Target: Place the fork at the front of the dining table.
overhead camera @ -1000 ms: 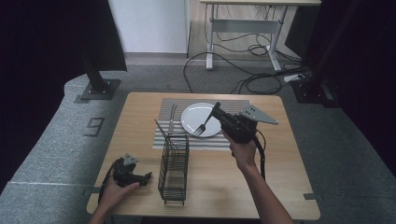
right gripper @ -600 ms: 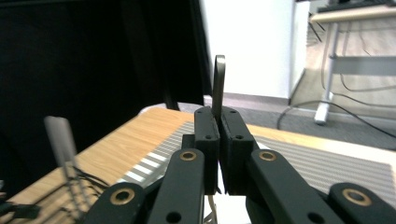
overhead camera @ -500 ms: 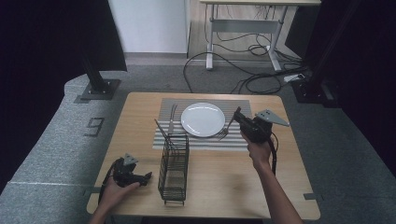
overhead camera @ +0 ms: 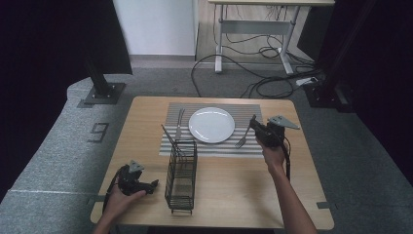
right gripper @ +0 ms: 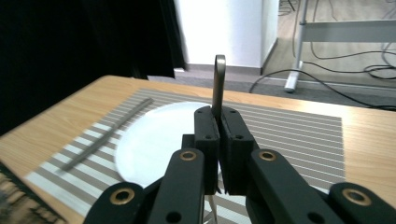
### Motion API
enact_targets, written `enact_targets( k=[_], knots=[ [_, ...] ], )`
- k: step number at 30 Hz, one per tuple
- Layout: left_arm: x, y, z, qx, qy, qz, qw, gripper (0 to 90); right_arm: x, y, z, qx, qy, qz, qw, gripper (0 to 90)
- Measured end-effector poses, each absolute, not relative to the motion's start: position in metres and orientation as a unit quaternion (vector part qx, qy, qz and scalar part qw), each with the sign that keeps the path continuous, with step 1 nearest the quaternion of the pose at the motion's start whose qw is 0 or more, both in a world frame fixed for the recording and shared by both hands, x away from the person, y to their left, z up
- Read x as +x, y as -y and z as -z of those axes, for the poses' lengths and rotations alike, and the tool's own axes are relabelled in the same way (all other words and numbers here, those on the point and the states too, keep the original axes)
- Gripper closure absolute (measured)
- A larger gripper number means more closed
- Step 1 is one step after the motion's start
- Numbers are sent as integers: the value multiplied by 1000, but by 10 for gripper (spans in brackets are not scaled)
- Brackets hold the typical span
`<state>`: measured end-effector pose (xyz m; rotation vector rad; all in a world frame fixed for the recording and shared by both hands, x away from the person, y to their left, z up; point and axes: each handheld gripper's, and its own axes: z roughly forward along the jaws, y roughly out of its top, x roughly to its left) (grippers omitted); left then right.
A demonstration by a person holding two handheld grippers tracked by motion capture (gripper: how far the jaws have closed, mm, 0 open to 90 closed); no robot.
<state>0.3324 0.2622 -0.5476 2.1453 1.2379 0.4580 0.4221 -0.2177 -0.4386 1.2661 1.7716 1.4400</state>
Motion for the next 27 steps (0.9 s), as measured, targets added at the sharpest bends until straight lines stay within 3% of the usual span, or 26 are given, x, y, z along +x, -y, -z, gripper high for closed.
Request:
enact_targets(
  k=[27],
  knots=[
    [332,-262,548,811,-467,-173,306,0,442,216,464,472,-667,-500,287,842]
  ],
)
